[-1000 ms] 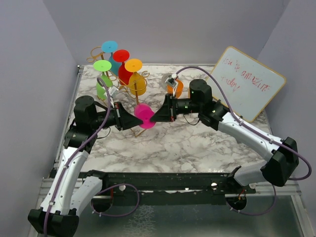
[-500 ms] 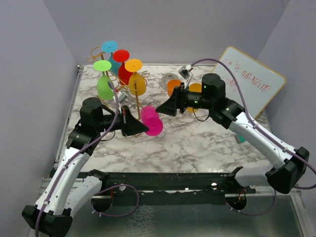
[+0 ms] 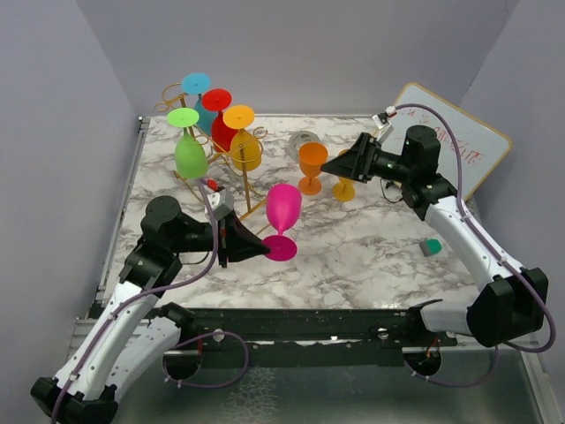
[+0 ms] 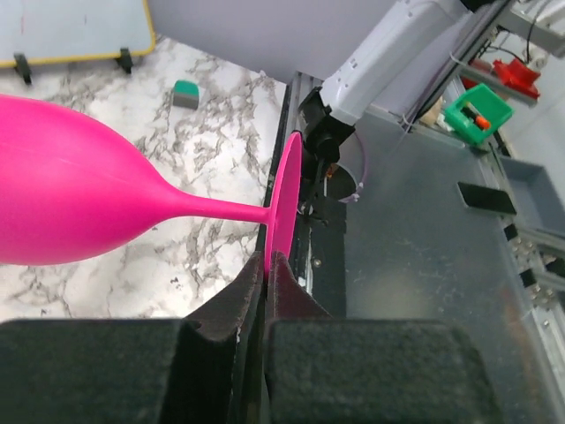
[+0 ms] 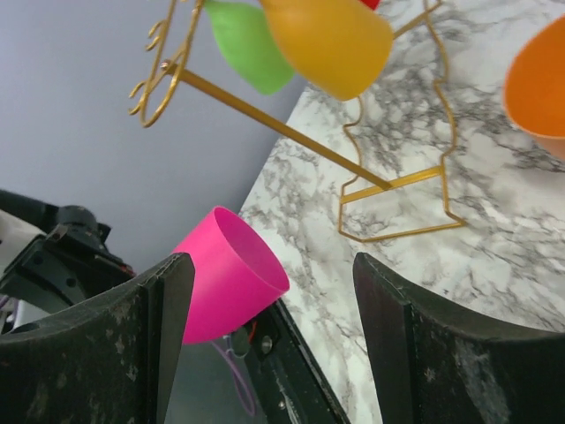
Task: Take the wine glass off the wine glass rack
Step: Place the wine glass at the center of the board.
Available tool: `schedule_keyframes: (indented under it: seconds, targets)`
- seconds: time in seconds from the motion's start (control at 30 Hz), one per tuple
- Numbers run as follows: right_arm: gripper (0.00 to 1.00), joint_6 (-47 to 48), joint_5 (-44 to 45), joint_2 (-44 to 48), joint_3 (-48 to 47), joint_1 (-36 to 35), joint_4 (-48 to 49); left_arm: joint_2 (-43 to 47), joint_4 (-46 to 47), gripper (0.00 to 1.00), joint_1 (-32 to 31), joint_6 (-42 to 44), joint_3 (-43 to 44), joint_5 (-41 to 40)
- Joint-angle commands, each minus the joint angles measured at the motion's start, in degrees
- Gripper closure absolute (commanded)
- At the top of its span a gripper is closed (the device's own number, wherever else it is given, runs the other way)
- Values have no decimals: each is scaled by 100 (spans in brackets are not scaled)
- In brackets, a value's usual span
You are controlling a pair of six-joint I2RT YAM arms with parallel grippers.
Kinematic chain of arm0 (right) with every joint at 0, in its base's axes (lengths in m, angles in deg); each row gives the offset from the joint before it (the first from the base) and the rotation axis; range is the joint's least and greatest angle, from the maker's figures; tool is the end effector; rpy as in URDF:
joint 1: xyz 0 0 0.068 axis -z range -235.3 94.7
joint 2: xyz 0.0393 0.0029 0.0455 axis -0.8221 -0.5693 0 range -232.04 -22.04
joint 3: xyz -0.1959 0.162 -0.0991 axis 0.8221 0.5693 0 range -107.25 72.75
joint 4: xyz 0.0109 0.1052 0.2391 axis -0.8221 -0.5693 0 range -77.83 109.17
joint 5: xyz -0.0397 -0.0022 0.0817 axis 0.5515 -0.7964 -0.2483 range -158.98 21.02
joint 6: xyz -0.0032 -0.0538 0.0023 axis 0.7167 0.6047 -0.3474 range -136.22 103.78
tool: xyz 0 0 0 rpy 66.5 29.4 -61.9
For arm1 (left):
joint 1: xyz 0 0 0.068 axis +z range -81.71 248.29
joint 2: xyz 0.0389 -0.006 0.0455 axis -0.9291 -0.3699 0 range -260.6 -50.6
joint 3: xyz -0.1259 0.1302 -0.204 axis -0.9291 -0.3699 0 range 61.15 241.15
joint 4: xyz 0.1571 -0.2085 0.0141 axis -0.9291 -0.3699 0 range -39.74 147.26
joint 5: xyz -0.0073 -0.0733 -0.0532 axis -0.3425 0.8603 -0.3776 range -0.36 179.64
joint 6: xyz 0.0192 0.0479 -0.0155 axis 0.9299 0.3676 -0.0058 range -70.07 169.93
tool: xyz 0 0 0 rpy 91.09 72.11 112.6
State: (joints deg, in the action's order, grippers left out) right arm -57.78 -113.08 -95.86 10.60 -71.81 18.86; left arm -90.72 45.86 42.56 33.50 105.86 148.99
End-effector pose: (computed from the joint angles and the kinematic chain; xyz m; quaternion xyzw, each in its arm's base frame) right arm 0.2766 0.1079 0.3556 -0.0744 0.7543 0.5382 0.3685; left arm 0.1209 -0.0922 0.3520 0.3803 0.6210 -0.5530 0.4050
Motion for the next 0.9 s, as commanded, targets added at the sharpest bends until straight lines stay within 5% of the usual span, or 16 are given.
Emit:
schedule_keyframes:
  seconds: [0.0, 0.4, 0.87]
  targets:
    - [22, -340, -1106, -85, -14, -19, 863, 244, 953, 100, -28, 667, -273, 707]
    - [19, -766, -2524, -444, -37, -28, 1945, 301, 1109, 100, -28, 1793, -666, 1480]
    - [41, -700, -3564, -908, -413, -589, 1380, -286, 1534, 100, -28, 2268, -490, 1945]
